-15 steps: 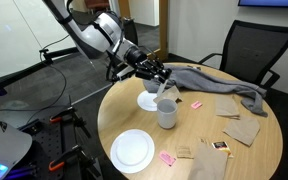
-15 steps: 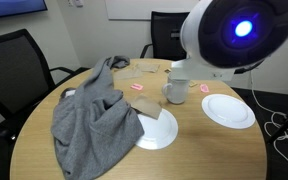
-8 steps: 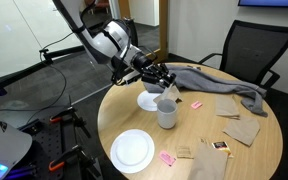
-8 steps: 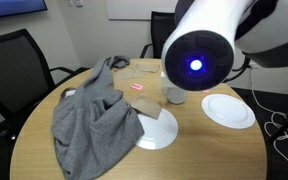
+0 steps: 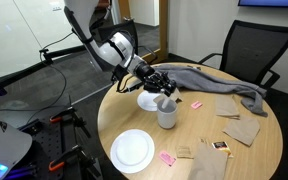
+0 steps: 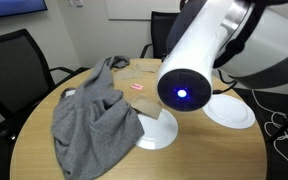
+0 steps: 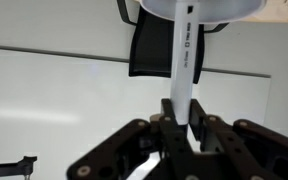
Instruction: Put the black marker in the mug
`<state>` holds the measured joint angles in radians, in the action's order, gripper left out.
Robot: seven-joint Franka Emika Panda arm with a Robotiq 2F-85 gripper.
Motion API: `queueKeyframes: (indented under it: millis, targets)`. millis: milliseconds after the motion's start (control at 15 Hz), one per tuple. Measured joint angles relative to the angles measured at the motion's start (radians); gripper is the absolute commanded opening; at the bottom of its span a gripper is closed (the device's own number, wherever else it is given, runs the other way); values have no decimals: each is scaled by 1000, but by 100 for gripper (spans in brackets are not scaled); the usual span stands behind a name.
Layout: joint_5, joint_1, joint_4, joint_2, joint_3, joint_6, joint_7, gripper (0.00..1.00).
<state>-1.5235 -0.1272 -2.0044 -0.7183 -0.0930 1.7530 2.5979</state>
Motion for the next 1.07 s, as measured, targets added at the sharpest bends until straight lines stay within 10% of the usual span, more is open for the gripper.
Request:
queueKeyframes:
  millis: [200, 267, 800, 1067]
  targets:
    - [0, 0, 18, -33, 3, -5, 0, 5]
    - [0, 0, 25, -43, 4, -6, -1, 46]
    - [0, 0, 67, -86, 7, -23, -9, 99]
    - [1, -1, 73, -70, 4, -42, -10, 100]
